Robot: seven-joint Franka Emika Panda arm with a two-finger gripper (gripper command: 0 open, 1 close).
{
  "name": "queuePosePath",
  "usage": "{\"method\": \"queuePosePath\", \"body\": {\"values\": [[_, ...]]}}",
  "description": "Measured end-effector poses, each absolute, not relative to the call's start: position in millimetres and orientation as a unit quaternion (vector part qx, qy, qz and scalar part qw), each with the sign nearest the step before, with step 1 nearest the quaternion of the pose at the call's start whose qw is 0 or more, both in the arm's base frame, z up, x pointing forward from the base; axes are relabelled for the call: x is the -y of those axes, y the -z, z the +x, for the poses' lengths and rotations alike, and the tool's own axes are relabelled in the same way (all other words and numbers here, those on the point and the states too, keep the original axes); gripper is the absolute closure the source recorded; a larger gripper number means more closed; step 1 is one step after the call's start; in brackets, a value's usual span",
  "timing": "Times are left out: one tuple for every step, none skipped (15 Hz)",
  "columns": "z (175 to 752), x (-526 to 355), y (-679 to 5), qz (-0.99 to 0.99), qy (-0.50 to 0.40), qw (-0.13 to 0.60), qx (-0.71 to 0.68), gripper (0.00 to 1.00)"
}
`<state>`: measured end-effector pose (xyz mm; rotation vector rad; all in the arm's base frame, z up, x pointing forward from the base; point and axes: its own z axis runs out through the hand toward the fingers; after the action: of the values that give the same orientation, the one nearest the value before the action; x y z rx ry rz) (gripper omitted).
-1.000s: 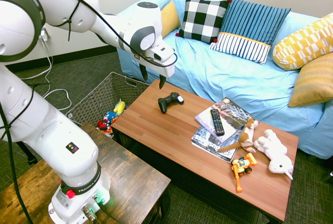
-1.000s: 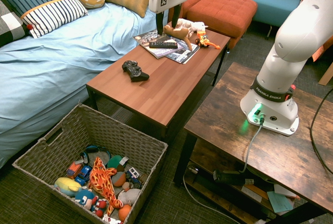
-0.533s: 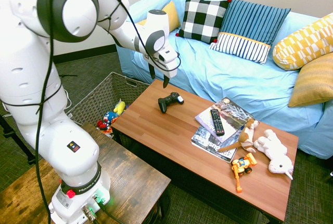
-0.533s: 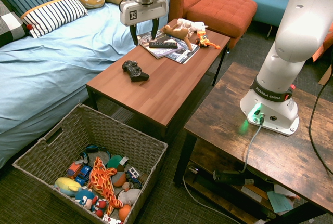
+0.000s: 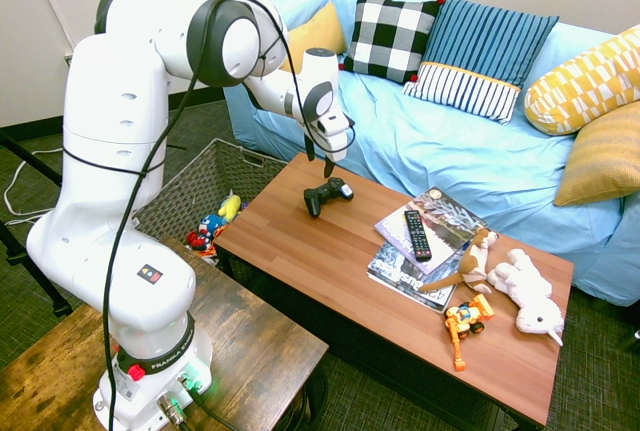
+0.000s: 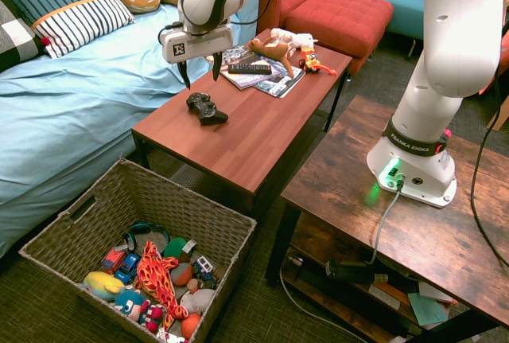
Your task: Put the gamepad in the basket
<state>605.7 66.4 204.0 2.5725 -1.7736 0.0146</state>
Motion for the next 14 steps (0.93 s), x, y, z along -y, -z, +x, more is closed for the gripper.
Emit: {"method": "queuePosePath", "body": {"values": [[611.1, -63.7, -193.9, 0.821, -0.003, 0.012, 0.571, 0.0], [615.5, -61.8, -183.5, 0.818, -0.001, 0.015, 0.575, 0.0], [619.2, -60.8, -170.8, 0.815, 0.003, 0.019, 0.579, 0.0], [621.6, -61.1, -159.3, 0.813, 0.007, 0.022, 0.582, 0.0], [623.3, -61.9, -149.1, 0.811, 0.012, 0.023, 0.584, 0.0], [625.3, -62.9, -140.2, 0.81, 0.014, 0.026, 0.586, 0.0], [627.6, -63.4, -134.0, 0.808, 0.014, 0.028, 0.588, 0.0], [629.1, -63.1, -128.1, 0.807, 0.014, 0.031, 0.59, 0.0], [630.5, -61.4, -123.3, 0.805, 0.014, 0.034, 0.592, 0.0], [631.0, -59.3, -118.8, 0.804, 0.016, 0.036, 0.594, 0.0], [631.0, -57.1, -113.5, 0.802, 0.017, 0.038, 0.596, 0.0], [630.7, -54.9, -108.1, 0.801, 0.019, 0.041, 0.597, 0.0], [631.5, -53.7, -104.7, 0.8, 0.02, 0.042, 0.599, 0.0], [632.2, -53.5, -102.3, 0.799, 0.02, 0.042, 0.599, 1.0]]}}
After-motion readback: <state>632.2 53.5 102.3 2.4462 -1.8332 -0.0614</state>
